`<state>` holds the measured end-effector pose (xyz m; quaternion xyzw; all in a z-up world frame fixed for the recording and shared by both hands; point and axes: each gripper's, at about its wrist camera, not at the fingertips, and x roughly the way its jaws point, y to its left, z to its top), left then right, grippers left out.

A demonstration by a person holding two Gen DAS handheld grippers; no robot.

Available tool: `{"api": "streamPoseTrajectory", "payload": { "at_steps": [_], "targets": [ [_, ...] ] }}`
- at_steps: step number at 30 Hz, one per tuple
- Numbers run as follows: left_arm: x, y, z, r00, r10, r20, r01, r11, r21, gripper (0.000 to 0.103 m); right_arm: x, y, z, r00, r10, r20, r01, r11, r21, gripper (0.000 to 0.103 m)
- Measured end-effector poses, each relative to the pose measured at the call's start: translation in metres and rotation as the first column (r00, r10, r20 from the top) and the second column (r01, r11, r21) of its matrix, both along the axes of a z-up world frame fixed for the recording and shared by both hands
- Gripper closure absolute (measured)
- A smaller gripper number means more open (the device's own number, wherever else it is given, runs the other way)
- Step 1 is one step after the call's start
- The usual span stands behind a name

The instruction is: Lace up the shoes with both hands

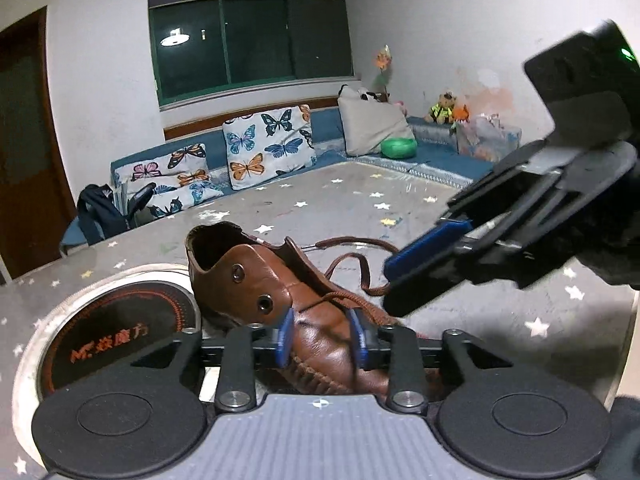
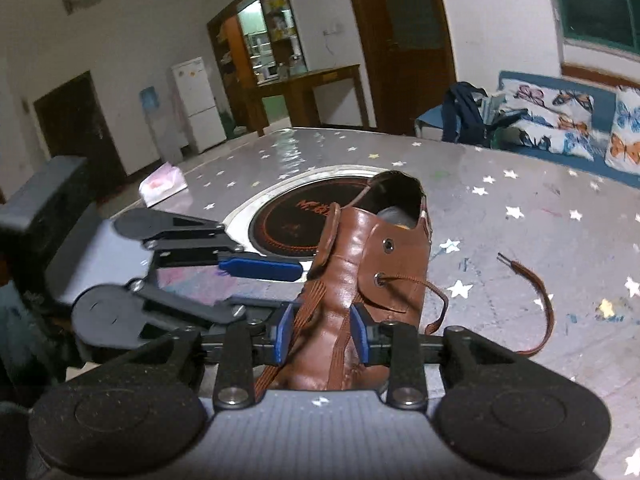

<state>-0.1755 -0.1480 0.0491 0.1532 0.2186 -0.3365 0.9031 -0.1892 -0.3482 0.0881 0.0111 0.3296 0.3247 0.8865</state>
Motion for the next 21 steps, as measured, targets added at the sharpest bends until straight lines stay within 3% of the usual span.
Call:
{"api": "streamPoseTrajectory", "payload": {
  "at_steps": [9,17,21],
  "targets": [
    [-0.007,-0.002,-0.006,1.0,0.005,0.018,-0.006,0.999,0.048,0.068,0.011,0.005,-0.015,0.999,-0.027,-0.029,0.029,0.998,0.053,0.08],
    [-0.012,-0.005,-0.01,0.999,0.014,0.04,-0.018,0.996,0.093,0.069,0.013,0.016,-0.015,0.999,-0.054,-0.004,0.054,0.999,0.007,0.085],
    [-0.016,-0.011,-0.012,0.998,0.042,0.049,-0.047,0.994,0.099,0.076,0.012,0.023,-0.01,0.999,-0.033,0.009,0.033,0.999,0.009,0.085]
  ]
}}
